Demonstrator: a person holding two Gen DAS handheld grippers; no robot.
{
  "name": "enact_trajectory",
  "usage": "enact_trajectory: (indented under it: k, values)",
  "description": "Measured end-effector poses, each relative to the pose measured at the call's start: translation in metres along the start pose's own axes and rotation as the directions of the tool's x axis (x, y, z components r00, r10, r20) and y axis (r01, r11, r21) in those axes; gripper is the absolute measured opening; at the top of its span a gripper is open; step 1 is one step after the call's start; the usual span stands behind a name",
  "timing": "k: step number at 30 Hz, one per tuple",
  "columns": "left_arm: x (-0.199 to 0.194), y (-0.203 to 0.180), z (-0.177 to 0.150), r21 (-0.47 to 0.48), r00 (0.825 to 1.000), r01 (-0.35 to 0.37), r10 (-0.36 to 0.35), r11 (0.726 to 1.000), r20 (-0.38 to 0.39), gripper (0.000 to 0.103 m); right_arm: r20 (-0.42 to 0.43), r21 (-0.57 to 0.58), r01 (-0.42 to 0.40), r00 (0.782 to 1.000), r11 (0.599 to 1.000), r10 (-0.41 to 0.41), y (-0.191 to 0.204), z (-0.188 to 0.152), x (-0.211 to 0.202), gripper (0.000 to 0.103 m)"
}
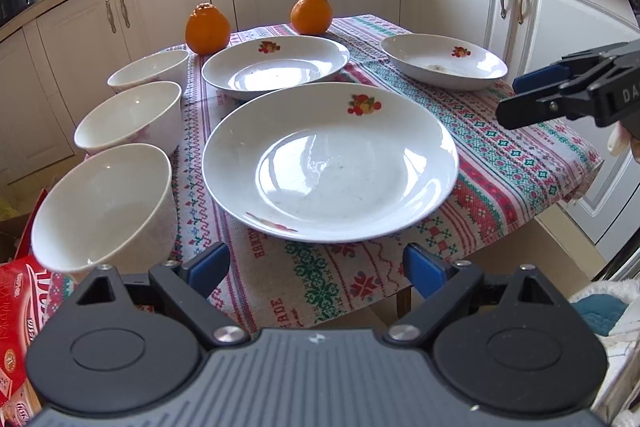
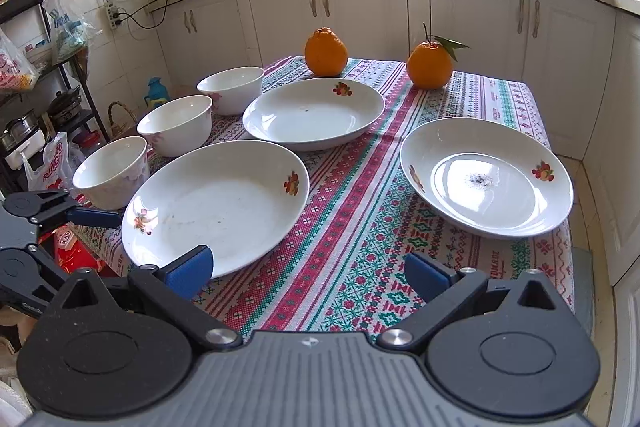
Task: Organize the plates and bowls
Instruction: 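Move the right gripper to the large fruit-pattern plate and grasp its rim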
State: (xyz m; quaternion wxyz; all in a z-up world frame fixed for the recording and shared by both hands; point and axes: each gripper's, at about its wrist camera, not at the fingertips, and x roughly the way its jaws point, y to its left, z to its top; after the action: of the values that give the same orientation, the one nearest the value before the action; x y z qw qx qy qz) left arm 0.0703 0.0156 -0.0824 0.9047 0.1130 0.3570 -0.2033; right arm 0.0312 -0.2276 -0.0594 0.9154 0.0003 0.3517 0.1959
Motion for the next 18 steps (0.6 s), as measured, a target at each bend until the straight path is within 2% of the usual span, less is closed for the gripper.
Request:
enact_trajectory:
  k: [8,18]
  values:
    - [0.012,0.000,-0.001,0.023,1.000,0.013,-0.013,1.000,0.006,0.093,-0.061,-0.029,-0.060,0.996,0.998,0.058,0.005,0.014,0.020,0.103]
    - [0.014,0.007,-0.001,-0.002,0.998,0.061,-0.061,0.998,0.030,0.094,-0.168,-0.107,-0.175,0.973,0.979,0.156,0.017,0.037,0.071,0.103]
